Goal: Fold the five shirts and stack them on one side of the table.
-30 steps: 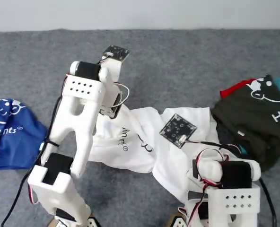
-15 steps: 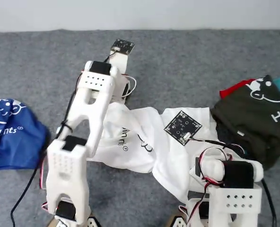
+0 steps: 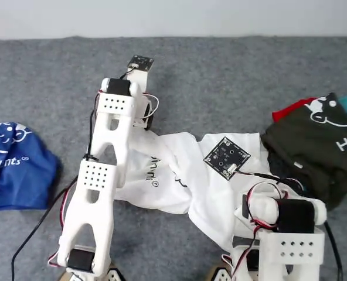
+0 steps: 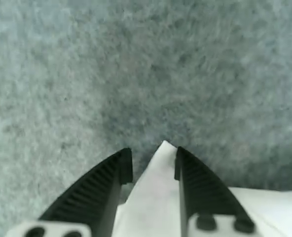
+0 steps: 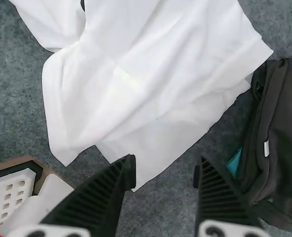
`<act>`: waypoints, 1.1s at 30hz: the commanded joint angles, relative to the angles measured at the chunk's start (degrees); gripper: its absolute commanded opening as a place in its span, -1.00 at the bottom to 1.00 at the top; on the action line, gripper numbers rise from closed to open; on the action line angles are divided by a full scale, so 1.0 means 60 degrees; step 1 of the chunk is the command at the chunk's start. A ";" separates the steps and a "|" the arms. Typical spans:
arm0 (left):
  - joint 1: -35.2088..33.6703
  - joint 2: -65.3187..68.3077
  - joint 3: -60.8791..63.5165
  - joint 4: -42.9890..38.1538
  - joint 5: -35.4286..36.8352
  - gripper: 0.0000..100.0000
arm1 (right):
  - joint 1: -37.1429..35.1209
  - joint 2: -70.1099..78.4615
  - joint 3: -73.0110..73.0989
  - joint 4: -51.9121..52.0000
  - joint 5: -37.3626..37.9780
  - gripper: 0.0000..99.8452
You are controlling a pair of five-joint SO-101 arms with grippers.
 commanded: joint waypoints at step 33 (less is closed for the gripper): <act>0.0396 -0.7692 0.4945 0.0205 -0.0044 -0.98 | 0.0637 -0.0066 -0.0337 0.0462 -0.0293 -0.60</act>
